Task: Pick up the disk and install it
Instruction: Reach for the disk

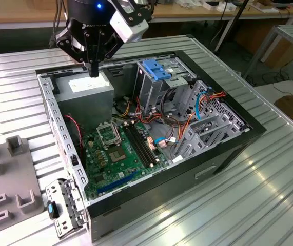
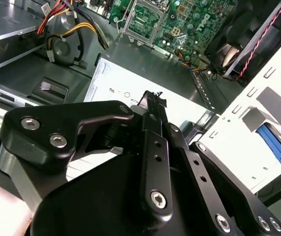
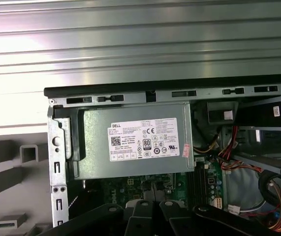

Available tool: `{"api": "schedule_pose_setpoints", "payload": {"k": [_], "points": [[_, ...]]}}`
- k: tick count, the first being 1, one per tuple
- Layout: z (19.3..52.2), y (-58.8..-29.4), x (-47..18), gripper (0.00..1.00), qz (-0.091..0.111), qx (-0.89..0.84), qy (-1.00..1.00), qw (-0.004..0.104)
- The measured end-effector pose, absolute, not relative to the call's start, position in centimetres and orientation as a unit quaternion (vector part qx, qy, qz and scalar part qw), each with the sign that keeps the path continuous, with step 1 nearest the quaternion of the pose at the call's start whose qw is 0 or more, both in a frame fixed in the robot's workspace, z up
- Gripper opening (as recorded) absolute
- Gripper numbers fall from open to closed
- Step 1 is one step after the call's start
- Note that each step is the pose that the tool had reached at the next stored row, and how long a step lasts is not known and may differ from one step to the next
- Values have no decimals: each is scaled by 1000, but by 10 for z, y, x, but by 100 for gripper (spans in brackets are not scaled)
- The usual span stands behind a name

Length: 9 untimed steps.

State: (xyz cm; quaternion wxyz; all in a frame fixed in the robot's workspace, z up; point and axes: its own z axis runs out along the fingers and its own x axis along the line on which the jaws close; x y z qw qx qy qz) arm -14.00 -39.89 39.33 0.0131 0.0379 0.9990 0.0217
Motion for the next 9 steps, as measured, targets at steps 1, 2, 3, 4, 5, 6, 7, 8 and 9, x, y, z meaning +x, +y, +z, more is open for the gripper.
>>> {"api": "schedule_pose_setpoints", "payload": {"k": [1,2,3,4,5,6,7,8,9], "points": [[393,-399,-141,11,22,38,999,13],[393,-399,-142,11,22,38,999,13],[393,-399,-142,11,22,38,999,13],[393,-399,-144,11,22,38,999,13],[393,-399,-144,11,22,38,999,13],[393,-399,-145,11,22,38,999,13],[393,-399,-145,11,22,38,999,13],[393,-399,-145,11,22,38,999,13],[393,-399,-146,11,22,38,999,13]]}}
